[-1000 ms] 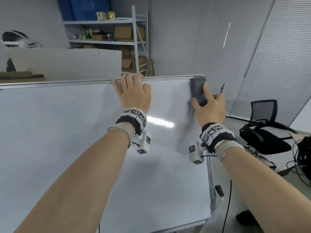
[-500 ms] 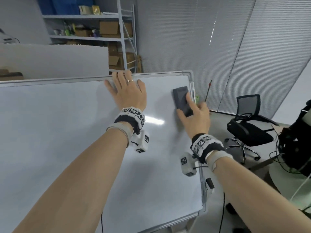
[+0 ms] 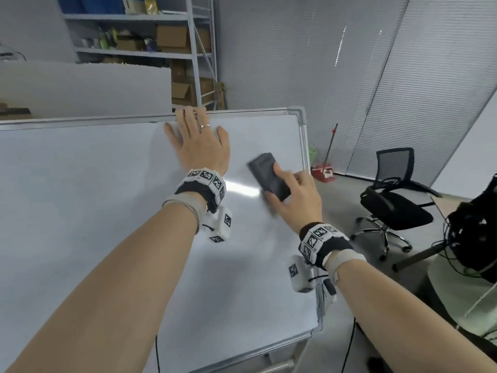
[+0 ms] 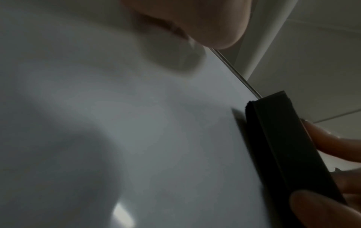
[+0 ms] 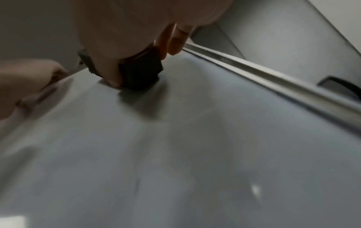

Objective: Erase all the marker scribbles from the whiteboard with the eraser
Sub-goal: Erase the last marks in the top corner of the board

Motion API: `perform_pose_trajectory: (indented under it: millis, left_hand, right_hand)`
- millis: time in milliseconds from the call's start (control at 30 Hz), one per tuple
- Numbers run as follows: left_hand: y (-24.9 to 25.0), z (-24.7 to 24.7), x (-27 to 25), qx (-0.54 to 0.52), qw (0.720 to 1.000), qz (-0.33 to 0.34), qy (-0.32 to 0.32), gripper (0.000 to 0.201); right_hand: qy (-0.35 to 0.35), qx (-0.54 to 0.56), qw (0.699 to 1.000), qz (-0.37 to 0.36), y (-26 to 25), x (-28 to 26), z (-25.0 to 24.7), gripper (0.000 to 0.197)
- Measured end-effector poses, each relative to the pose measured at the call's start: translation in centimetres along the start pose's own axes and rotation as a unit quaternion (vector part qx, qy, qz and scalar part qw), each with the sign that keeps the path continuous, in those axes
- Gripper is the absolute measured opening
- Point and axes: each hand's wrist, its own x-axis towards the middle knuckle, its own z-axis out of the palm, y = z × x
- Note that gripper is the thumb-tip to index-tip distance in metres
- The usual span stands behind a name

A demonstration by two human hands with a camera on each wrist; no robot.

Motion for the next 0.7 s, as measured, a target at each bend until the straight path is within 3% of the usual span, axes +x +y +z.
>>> perform_pose_trajectory:
  millis: [67, 167, 233, 367, 400, 500, 533, 700]
  left_hand:
    - [-0.2, 0.0, 0.2, 0.009, 1.000, 0.012, -0.010, 0.062]
    - [0.6, -0.2, -0.4, 0.018, 1.000, 0.016, -0.016, 0.066]
    - [1.1, -0.2, -0.8, 0.021, 1.000, 0.011, -0.009, 0.068]
    - [0.2, -0.2, -0.5, 0.021, 1.000, 0.012, -0.007, 0.067]
    - [-0.1, -0.2, -0.4, 0.023, 0.999, 0.021, -0.008, 0.066]
    - [-0.3, -0.2, -0.6, 0.029, 0.999, 0.040, -0.009, 0.066]
    - [-0.1, -0.1, -0.8, 0.030, 0.999, 0.038, -0.006, 0.067]
    - [-0.3, -0.1, -0.8, 0.027, 0.999, 0.020, 0.001, 0.068]
  right_hand:
    - [-0.014, -0.018, 1.000, -0.003, 0.6, 1.1, -0.7, 0.062]
    - [0.039, -0.027, 0.997, 0.069, 1.3, 1.7, -1.4, 0.061]
    - [0.053, -0.013, 0.996, 0.070, 1.0, 0.6, -0.9, 0.058]
    - [-0.029, -0.039, 0.996, -0.077, 1.2, -1.3, -0.5, 0.054]
    - [-0.028, -0.049, 0.996, -0.070, 1.6, -0.8, -0.8, 0.053]
    - [0.031, -0.017, 0.997, 0.067, 2.2, 0.6, -1.4, 0.052]
    - [0.044, -0.008, 0.996, 0.082, 2.1, 0.4, -1.2, 0.052]
    - [-0.016, 0.007, 0.999, -0.049, 1.3, -2.6, 0.3, 0.054]
